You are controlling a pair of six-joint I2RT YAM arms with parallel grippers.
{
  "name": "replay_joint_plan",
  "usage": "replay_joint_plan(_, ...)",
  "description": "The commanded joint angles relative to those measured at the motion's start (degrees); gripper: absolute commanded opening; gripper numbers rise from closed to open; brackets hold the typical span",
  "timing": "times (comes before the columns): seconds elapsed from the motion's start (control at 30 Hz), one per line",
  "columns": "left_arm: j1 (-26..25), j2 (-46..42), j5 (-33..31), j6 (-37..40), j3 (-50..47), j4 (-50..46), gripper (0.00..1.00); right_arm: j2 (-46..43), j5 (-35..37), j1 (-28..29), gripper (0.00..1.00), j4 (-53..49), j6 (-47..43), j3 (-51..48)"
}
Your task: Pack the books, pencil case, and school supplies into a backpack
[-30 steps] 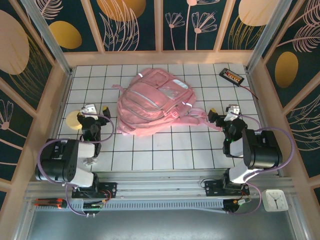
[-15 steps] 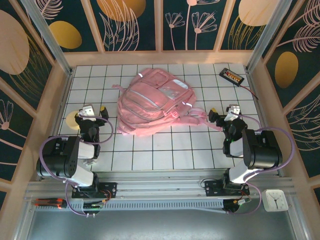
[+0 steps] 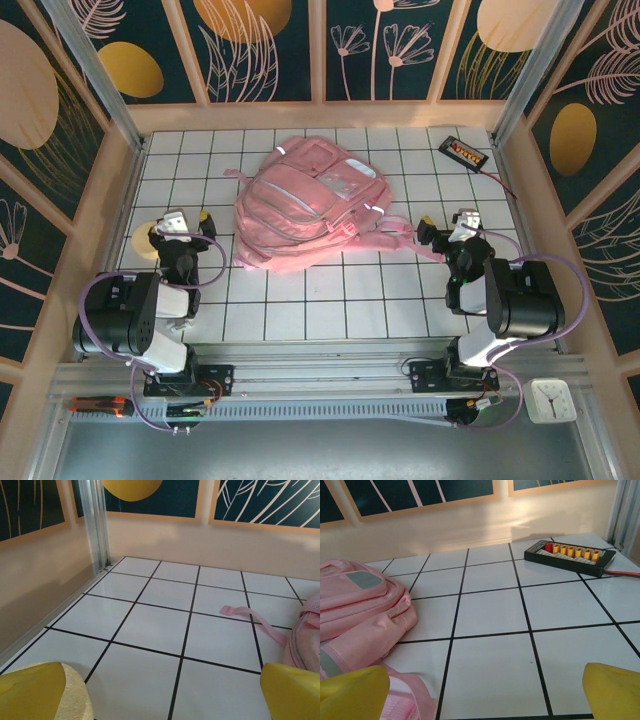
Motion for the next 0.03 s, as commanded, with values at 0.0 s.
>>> replay_joint_plan(0.0,0.36,0.11,0.08,-0.90,-0.36,2.75,0.99,0.37,1.32,0.56,0.99,2.11,0.17,0.97)
